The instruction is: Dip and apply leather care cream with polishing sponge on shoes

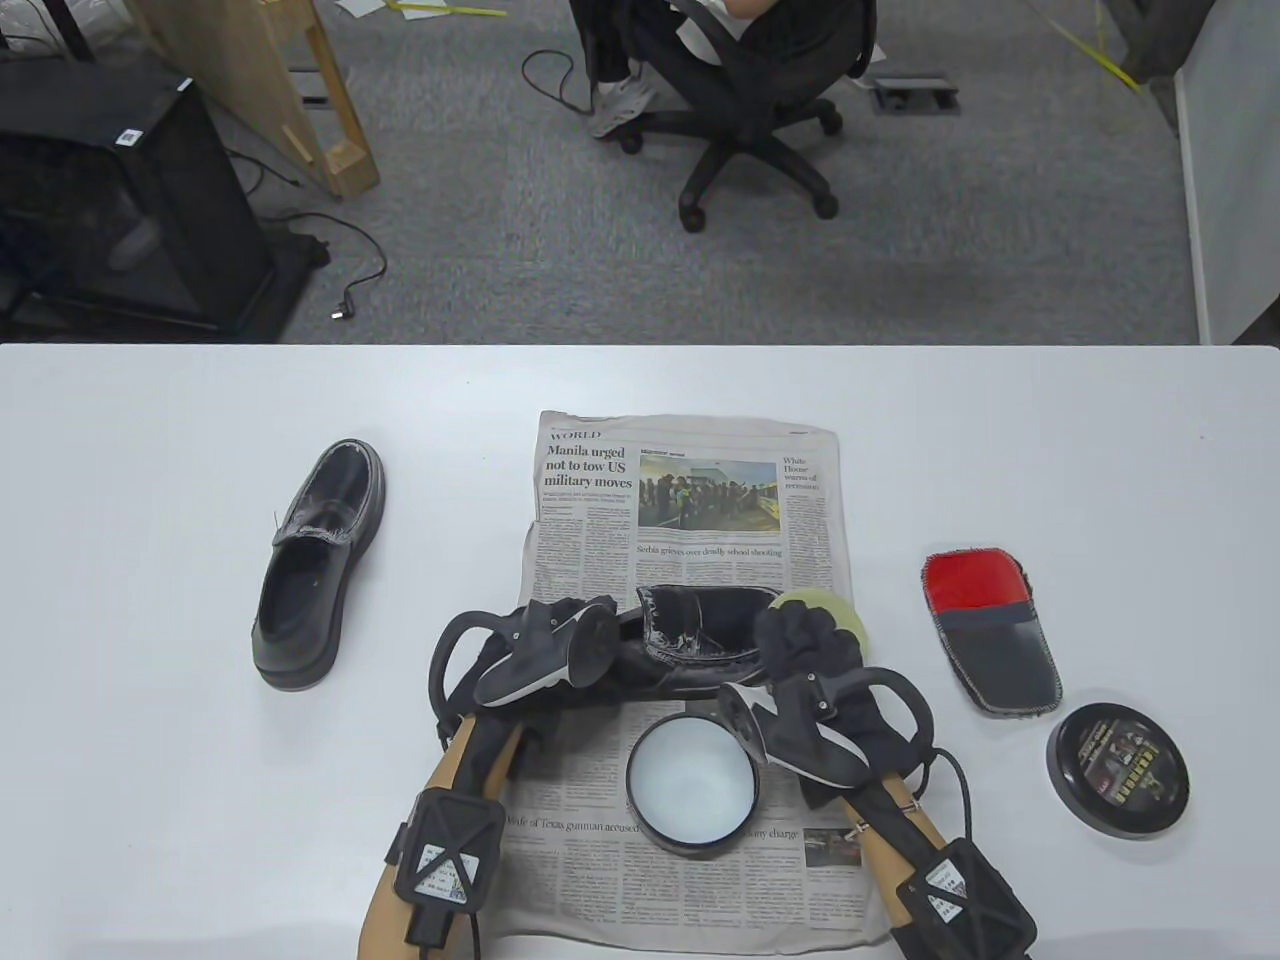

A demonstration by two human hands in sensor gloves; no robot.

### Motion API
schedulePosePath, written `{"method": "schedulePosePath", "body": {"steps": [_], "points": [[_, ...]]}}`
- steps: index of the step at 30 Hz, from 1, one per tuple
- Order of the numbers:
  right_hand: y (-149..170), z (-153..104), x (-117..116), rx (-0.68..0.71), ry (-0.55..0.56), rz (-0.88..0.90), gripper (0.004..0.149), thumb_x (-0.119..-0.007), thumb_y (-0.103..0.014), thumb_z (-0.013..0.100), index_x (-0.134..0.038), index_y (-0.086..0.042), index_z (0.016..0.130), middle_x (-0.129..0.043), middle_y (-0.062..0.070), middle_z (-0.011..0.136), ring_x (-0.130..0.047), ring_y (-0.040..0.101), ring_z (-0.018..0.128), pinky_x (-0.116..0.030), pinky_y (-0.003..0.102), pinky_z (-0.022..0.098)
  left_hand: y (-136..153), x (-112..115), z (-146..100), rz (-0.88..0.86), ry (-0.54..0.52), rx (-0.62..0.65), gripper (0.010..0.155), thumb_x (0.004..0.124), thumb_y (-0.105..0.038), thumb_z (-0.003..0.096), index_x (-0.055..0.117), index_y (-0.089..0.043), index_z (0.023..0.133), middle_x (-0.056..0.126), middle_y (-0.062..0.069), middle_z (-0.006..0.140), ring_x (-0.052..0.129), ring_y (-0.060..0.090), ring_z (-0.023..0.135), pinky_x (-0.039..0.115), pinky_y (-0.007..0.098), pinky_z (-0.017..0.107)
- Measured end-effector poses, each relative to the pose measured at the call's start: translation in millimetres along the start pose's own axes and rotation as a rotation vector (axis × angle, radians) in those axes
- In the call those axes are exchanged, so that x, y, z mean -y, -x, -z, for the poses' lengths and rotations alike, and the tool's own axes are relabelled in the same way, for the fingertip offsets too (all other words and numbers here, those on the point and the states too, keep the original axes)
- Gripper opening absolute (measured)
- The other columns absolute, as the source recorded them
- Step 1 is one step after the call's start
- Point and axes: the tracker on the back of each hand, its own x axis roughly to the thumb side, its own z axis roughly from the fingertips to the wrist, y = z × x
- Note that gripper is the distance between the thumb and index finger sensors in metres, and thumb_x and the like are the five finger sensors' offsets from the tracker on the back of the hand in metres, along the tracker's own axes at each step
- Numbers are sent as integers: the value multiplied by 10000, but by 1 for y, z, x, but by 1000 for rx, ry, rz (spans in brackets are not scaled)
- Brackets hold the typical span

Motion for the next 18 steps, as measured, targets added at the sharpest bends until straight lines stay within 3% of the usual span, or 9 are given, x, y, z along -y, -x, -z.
{"method": "schedulePosePath", "body": {"steps": [2,9,14,18], "points": [[-5,10,4,13,18,98,494,-645,-240,613,-519,-221,1090,-595,67,1131,-687,373,1026,-659,490,722,0,0,0,0,3,1,911,819,-659,256,599,-349,1084,821,-47,1085,856,212,958,798,414,684],[12,49,-8,-133,-52,119,495,-631,-255,612,-487,-254,1086,-594,30,1127,-707,310,1020,-681,431,718,2,1,-1,-24,-5,-3,922,825,-659,255,602,-335,1089,823,-35,1082,860,218,951,800,413,677],[33,39,-16,-176,-108,101,500,-633,-258,612,-493,-218,1090,-632,64,1107,-784,310,969,-756,394,669,2,0,-1,-11,-1,-15,929,821,-665,253,599,-333,1092,835,-27,1072,875,223,932,810,406,663],[34,14,-18,-135,-64,78,512,-639,-260,612,-501,-167,1096,-670,107,1085,-844,321,921,-795,377,641,1,0,-1,-4,1,-20,932,819,-668,251,602,-330,1091,839,-23,1068,881,227,925,815,404,657]]}}
